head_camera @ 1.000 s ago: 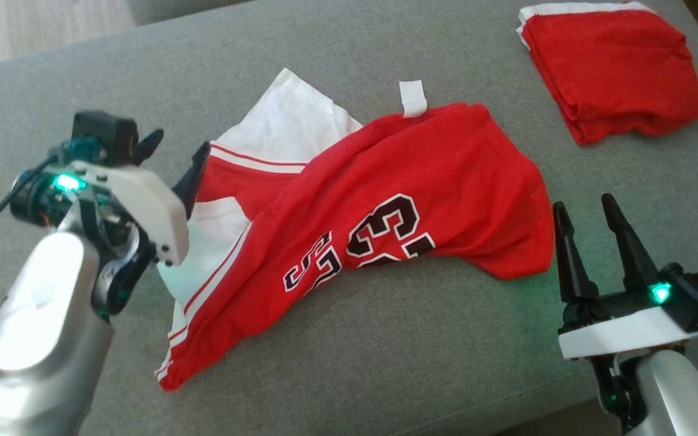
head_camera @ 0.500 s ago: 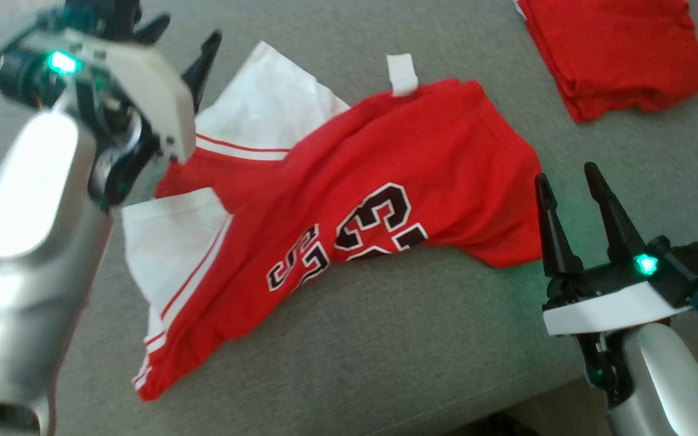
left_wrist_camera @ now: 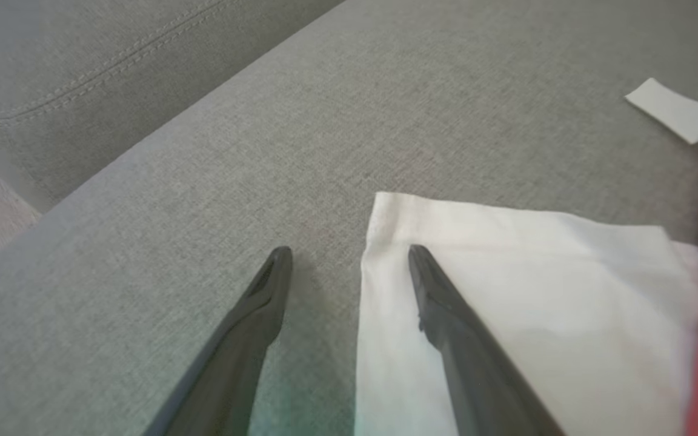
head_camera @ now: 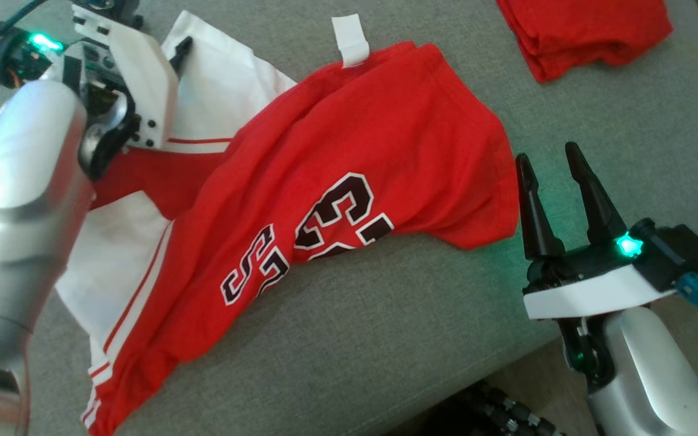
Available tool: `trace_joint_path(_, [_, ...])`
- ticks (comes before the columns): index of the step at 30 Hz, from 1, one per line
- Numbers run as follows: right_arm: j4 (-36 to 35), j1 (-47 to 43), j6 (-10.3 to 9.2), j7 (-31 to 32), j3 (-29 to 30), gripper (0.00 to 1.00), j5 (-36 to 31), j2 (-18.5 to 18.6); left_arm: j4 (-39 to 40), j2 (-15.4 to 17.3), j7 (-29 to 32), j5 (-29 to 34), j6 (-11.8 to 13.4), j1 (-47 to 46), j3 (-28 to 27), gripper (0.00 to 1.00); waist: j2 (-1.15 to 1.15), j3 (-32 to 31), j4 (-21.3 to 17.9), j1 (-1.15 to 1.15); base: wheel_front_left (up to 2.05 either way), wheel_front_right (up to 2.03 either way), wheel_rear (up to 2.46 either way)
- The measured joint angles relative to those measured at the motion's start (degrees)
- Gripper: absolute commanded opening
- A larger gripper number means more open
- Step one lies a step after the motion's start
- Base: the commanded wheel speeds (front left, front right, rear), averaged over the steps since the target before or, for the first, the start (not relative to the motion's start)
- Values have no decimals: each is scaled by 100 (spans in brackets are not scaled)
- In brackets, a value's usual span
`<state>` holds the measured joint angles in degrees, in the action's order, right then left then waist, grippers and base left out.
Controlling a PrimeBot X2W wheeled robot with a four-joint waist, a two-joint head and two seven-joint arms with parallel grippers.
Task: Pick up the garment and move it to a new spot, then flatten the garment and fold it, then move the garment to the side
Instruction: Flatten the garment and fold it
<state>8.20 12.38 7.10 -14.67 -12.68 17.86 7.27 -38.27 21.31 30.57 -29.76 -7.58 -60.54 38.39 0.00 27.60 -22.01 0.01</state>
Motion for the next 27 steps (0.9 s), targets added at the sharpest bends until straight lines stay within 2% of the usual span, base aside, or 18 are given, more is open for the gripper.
trace_joint_path(6, [0,10,0,0,4,100,24,-29,-323,26,-140,-153,0,-235,224,100,0,77,-76,-1,0,0,0])
trace_joint_path(7, [0,10,0,0,8,100,24,-34,-352,26,-132,-226,0,-259,266,90,0,78,-74,-1,0,0,0])
trace_joint_path(8, [0,10,0,0,12,100,24,-44,-357,30,-120,-293,0,-269,316,45,0,80,-72,-2,0,0,0])
trace_joint_path(9, [1,10,0,0,13,100,24,-55,-355,31,-118,-356,0,-272,366,7,0,83,-69,-2,0,0,0])
trace_joint_path(10, [1,10,0,0,13,100,24,-68,-352,29,-125,-423,-1,-283,419,0,0,88,-66,-2,0,0,0])
trace_joint_path(16, [8,12,0,0,13,100,24,-91,-248,109,-171,-899,0,-373,758,0,0,92,-36,-1,0,0,0])
trace_joint_path(21, [55,10,0,0,47,100,23,-91,-257,187,-1089,-742,0,-413,956,0,0,-15,5,-1,0,0,0])
trace_joint_path(27, [85,-11,0,0,79,100,21,-81,-415,47,-2170,-538,0,-991,959,0,0,-320,97,-1,0,0,0])
